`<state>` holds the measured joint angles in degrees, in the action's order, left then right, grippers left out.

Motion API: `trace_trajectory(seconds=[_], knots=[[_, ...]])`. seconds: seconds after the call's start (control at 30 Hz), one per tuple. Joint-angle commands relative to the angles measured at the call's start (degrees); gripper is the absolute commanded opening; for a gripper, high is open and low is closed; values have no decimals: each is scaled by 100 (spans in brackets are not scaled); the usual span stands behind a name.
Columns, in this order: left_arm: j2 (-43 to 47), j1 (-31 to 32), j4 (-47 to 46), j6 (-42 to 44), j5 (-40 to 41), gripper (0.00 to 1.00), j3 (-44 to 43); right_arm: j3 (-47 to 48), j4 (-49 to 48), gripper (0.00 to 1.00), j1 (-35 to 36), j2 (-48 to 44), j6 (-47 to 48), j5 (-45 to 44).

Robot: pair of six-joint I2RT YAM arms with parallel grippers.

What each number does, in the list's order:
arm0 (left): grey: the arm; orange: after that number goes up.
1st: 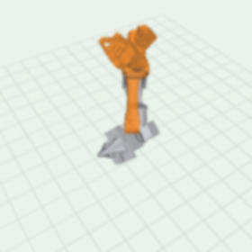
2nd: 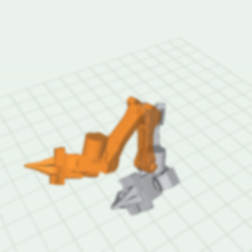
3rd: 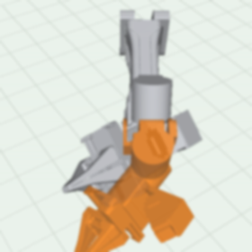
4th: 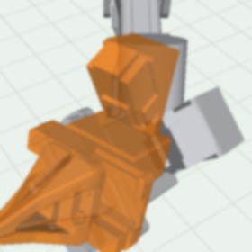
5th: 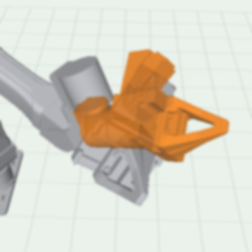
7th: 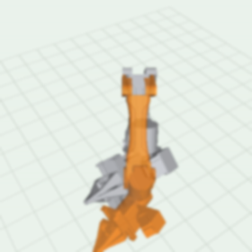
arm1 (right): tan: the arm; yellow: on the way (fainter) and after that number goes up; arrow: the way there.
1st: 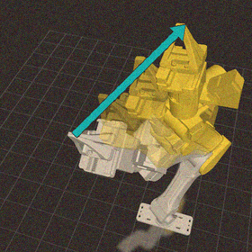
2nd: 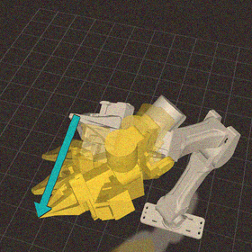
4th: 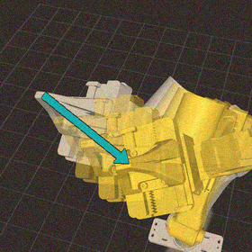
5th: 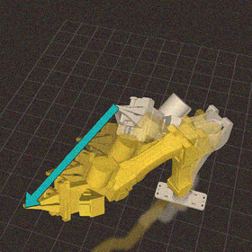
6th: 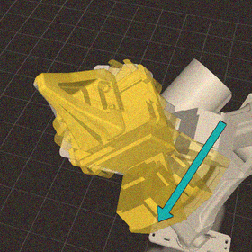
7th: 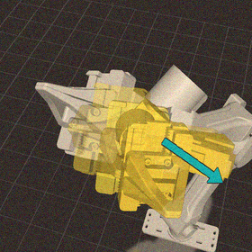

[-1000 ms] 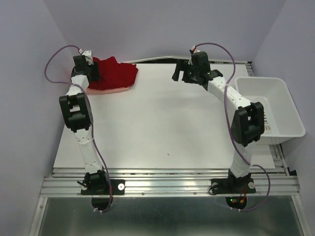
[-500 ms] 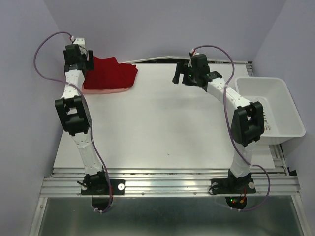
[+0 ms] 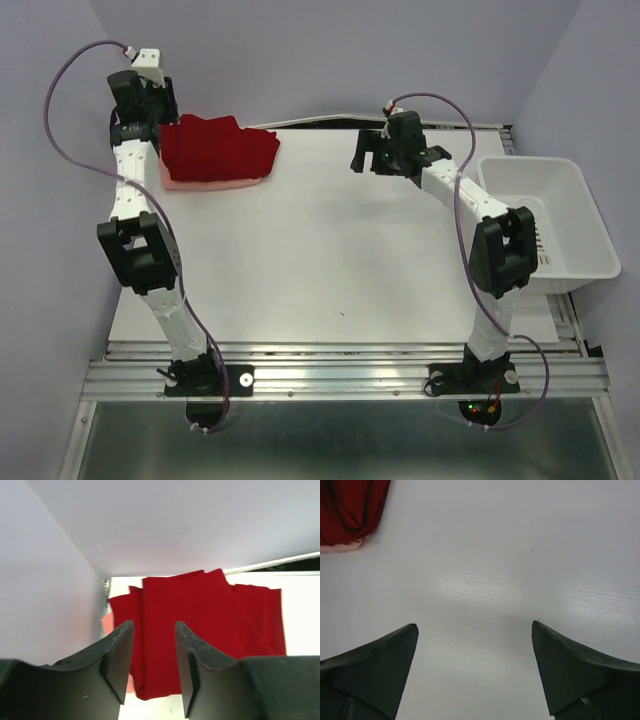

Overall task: Fold and stack the skirts
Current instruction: Neatly place the folded skirt to the corner

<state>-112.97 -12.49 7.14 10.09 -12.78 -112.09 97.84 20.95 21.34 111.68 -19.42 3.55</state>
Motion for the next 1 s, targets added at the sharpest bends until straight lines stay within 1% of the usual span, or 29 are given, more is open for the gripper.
trace_trajectory(seconds=[0.0,0.07,0.23,0.33,0.37,0.43,0.6,0.7,0.77,0.8,0.87,0.9,0.93,0.97], knots=[[-145,-16,-19,-664,-779,45,196,-63,-170,100,-16,-278,87,75],[-287,-17,-107,-736,-709,43,205,-81,-179,100,-16,-278,96,67],[-901,-34,-248,-903,-568,42,30,-107,-161,100,-16,-278,158,-4],[-1192,-87,-370,-974,-358,42,-85,-108,-144,100,-16,-252,184,-21],[-1236,-130,-432,-1191,-357,42,-76,-90,-135,100,-16,-226,175,-12],[-1447,-166,-529,-1272,-243,42,-128,-81,-109,100,-16,-208,158,-4],[-1983,-236,-406,-1290,11,43,-541,-2,5,100,-16,-120,158,-4],[-2133,-341,-485,-1360,4,45,-507,7,58,100,-16,-146,202,-39],[-2194,-438,-520,-1413,-84,48,-498,-11,85,100,-16,-181,210,-30],[-2151,-456,-529,-1396,-285,55,-445,-11,102,100,-16,-190,254,-30],[-1976,-474,-669,-1282,-488,65,-227,-37,129,100,-16,-243,281,-30],[-1827,-474,-887,-1246,-672,70,175,-55,129,100,-16,-278,342,-39],[-1469,-456,-1194,-1159,-700,79,370,-63,137,100,-16,-304,377,-65],[-1291,-430,-1301,-1158,-700,83,546,-64,129,100,-16,-374,421,-83]])
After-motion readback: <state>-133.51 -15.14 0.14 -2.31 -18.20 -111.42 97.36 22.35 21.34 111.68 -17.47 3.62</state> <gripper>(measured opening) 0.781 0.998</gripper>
